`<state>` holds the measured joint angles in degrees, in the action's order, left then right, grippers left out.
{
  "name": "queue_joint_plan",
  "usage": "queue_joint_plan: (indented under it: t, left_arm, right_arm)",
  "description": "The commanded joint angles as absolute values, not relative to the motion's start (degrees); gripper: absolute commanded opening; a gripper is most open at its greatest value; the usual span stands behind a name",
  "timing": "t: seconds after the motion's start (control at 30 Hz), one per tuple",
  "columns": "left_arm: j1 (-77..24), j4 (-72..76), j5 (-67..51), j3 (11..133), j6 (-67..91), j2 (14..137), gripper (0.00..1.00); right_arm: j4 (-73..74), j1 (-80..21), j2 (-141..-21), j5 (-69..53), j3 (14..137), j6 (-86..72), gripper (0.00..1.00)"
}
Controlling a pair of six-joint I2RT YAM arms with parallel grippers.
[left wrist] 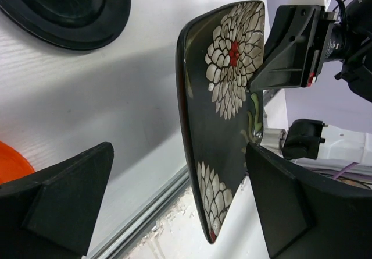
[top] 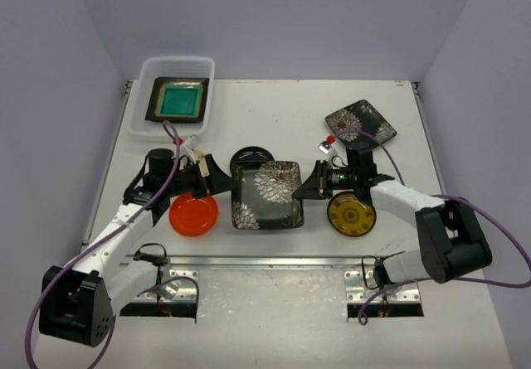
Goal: Place the plates into the plastic bin on the countertop
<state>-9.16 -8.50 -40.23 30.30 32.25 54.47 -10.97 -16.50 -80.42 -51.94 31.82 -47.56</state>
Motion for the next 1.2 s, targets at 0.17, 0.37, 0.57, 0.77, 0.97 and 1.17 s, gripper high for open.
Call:
queue_joint_plan:
  t: [0.17,0.37,0.57,0.77,0.97,1.17]
  left_arm:
    - [-16.33,3.07,-40.39,32.92,33.92,60.34,0.51]
    - [-18.72,2.31,-37.48,35.78,33.93,62.58,0.0]
    - [-15.96,-2.82,-24.3,41.6,39.27,61.88,0.0]
    - [-2.37,-0.64,-21.77,48.04,50.35,63.29,0.0]
    - [8.64,5.66,-8.71,51.46,64.78,67.66,0.0]
    - [9.76,11.78,9.25,59.45,75.67,81.3,0.0]
  right_arm:
    - [-19.54,-16.96,-75.84,-60.81,36.31,-53.74,0.0]
    - [-19.47,-16.84,-75.68,-59.82,36.48,-54.24,0.0]
    - [-13.59,-11.12,-72.27,-52.84,34.04,-51.68,0.99]
    - [-5.28,-4.69,-67.27,-47.21,31.99,-47.59,0.99]
    - [-2.99,-1.63,-64.25,-48.43,31.07,-45.66,0.99]
    - [-3.11,-1.58,-63.78,-49.25,30.59,-45.18,0.99]
